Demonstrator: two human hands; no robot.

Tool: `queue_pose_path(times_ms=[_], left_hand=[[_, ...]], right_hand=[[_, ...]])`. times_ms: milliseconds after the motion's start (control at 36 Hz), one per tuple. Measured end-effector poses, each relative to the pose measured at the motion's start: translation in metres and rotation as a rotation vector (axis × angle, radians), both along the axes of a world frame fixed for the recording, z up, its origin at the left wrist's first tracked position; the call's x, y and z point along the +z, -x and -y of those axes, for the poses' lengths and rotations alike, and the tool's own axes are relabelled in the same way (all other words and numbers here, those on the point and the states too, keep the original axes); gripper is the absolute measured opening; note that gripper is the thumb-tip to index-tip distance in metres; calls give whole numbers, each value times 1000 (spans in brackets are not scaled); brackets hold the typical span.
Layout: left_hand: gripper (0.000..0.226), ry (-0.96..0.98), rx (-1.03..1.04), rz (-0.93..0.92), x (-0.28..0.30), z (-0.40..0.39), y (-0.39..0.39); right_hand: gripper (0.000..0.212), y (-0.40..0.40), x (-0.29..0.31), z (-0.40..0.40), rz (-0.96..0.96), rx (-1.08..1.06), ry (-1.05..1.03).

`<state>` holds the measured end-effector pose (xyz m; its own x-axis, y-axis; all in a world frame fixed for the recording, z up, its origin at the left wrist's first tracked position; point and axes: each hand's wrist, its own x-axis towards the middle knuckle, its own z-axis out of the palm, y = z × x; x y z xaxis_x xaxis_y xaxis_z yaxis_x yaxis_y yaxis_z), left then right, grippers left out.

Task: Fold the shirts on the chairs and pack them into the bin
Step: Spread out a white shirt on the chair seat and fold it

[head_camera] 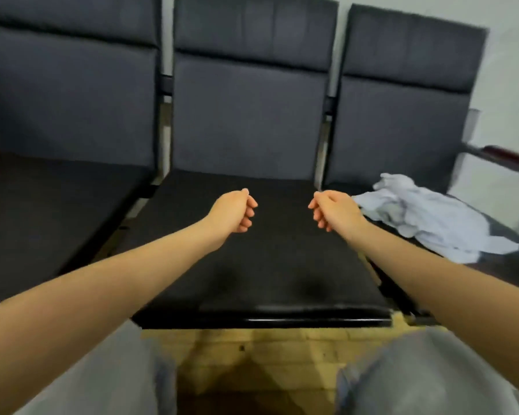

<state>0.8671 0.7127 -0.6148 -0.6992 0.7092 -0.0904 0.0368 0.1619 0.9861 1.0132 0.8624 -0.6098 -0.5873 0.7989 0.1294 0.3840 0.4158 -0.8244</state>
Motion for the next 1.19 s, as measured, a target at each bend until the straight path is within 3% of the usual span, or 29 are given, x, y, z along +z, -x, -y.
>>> queue_pose_path(times_ms=[139,306,361,444,528,583,694,750,806,944,1111,1194], left_hand=[[35,60,-150,3,-20,-106,-64],[30,88,-240,-74,-40,-217,-123],[28,82,-255,-115,-46,-243,-133],[26,35,-252,-128,-51,-275,-145],[17,-45,-285,-63,-58,-294,-152],[16,-66,-289,-98,-65,-305,-154],[31,-32,-263,-226,-73,-327,-157],[34,61,-262,-334,-75,-336,-158],[32,176,-243,-502,-78,-343,-158],[17,278,-192,-672,-78,-342,-165],[31,295,-286,-571,-68,-337,-164],[36,247,-296,-436,-53,-326,-165]], right_hand=[[28,-117,-16,-92,72,-316,-21],[23,-203,-11,-182,217,-499,-225],[28,-210,-4,-205,264,-515,-308],[58,-209,5,-237,363,-489,-423],[78,-198,2,-259,476,-413,-375],[77,-190,-9,-267,525,-347,-326],[67,-188,-26,-280,727,-384,-520],[52,-191,-22,-284,635,-332,-451],[32,-195,-16,-292,407,-233,-271],[24,-203,20,-295,-141,-307,-34],[16,-204,104,-285,-688,-363,177],[20,-201,154,-269,-827,-322,172]])
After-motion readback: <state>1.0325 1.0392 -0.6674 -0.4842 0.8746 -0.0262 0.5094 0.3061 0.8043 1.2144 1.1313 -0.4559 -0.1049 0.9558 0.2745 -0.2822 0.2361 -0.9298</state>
